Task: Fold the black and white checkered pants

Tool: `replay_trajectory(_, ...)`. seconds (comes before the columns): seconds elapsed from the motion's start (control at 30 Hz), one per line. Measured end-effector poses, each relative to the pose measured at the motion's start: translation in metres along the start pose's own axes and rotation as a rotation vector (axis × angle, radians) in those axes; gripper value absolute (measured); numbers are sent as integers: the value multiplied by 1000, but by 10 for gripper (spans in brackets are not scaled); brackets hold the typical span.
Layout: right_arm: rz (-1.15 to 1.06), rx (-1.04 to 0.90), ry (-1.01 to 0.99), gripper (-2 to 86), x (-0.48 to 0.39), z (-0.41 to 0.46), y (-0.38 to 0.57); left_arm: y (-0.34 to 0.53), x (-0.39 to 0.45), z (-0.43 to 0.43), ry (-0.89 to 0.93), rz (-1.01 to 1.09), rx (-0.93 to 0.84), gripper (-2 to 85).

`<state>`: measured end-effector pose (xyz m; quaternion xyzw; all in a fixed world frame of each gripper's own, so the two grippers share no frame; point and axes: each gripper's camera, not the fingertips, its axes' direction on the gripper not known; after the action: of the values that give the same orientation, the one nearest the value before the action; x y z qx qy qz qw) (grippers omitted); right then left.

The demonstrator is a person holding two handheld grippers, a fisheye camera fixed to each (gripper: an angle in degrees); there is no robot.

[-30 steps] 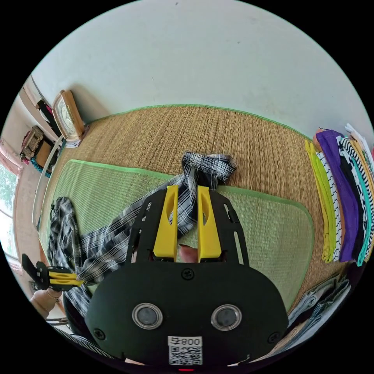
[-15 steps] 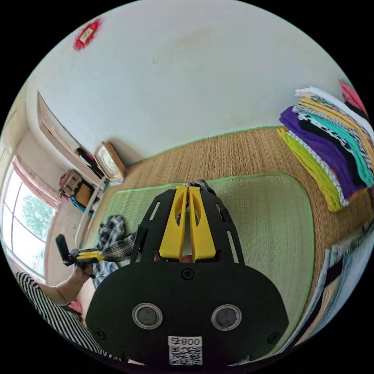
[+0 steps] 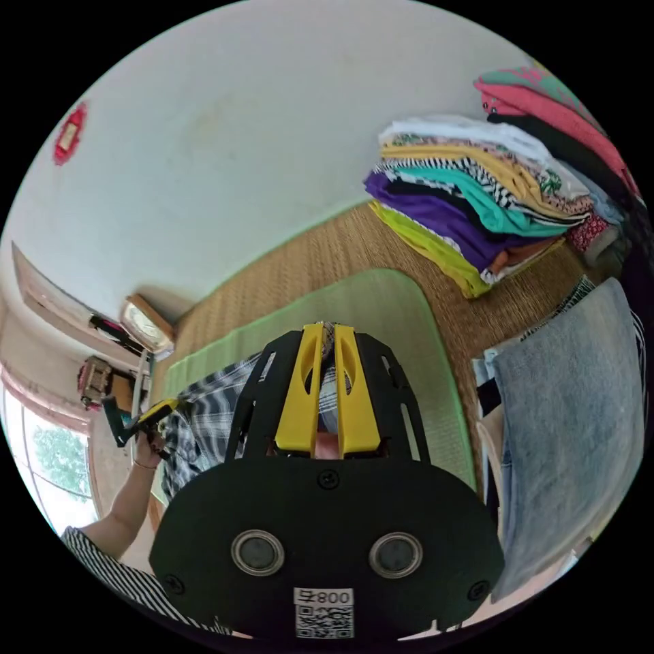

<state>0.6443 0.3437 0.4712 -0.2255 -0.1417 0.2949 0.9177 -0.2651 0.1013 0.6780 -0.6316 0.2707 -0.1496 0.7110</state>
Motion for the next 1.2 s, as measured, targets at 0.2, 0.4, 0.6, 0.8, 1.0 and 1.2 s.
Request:
replay_trajectory(0.2, -16, -39, 46, 38, 27, 19, 22, 34, 1, -3, 13, 8, 15, 19)
replay_trajectory(0.4, -49, -114, 55, 13, 31, 58, 28, 68, -12, -8, -81, -93, -35, 7)
replay_trajectory(0.6, -70, -67, 83, 2, 20, 63, 20, 78, -26, -5, -121, -184, -78, 2)
replay_trajectory(0.8, -82, 23, 28, 0, 15, 50, 18, 75, -21, -7, -129, -175, -67, 1)
replay_trajectory(1.0, -72, -95, 45, -1, 20, 80, 12, 71, -16, -12, -155, -148, -87, 1)
replay_trajectory(1.2, 11, -39, 126, 0, 50, 52, 34, 72, -18, -19, -157, -171, -72, 1)
